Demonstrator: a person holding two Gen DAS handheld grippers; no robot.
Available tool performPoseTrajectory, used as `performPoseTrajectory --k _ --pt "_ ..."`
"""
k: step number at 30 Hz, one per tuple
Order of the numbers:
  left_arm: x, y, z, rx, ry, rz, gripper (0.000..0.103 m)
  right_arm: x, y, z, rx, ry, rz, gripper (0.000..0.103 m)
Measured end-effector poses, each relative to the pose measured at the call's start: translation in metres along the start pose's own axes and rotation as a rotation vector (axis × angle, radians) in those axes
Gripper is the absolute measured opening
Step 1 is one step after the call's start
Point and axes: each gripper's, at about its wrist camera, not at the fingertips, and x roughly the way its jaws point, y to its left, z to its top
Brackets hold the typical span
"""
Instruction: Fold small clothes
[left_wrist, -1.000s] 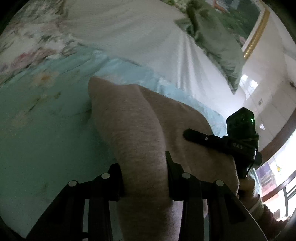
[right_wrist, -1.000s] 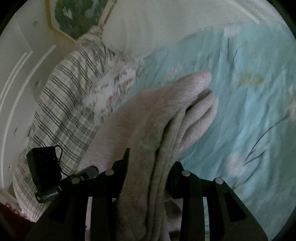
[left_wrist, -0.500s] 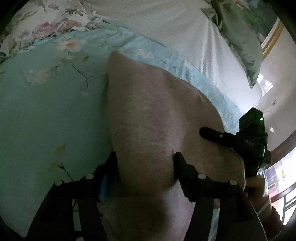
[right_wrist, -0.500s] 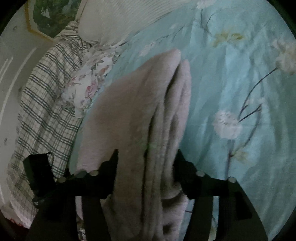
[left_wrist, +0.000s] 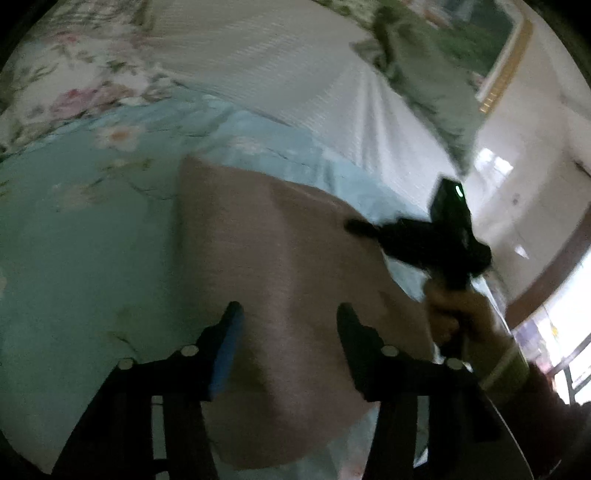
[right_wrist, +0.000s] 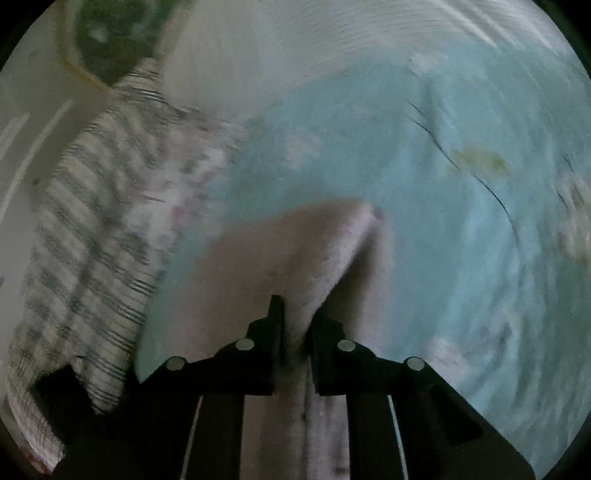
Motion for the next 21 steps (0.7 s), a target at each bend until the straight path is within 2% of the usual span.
performPoseTrajectory --k 2,4,6,8,12,15,18,21 --pt "0.001 -0.005 -0.004 0.023 0.018 -0.010 0.048 -0.009 0.021 0.006 -0.064 -0.047 0.034 0.013" --pt "0.003 -0.007 -0.008 0.034 0.034 -0.002 0.048 -0.005 0.022 0.008 -0.067 -0.028 -0.030 0.013" --pt "0.008 -0.005 -0.013 0.034 0.058 0.013 0.048 0.009 -0.001 0.004 -0.014 0.018 -0.127 0.013" --pt "0.014 -0.004 -0.018 0.040 0.078 0.036 0.048 0.022 -0.035 -0.006 0.082 0.069 -0.165 0.013" --pt "0.025 -0.004 -0.030 0.062 0.108 0.063 0.048 0.019 -0.063 -0.021 0.188 0.075 -0.112 0.020" --pt "0.024 -0.009 -0.033 0.086 0.110 0.081 0.048 -0.004 -0.049 -0.023 0.150 0.045 -0.114 0.020" --pt "0.021 -0.007 -0.032 0.073 0.114 0.075 0.048 -0.035 -0.027 -0.036 0.114 0.018 -0.046 0.020" --pt "0.020 -0.003 -0.030 0.057 0.113 0.070 0.048 -0.057 -0.002 -0.063 0.049 0.036 0.011 0.020"
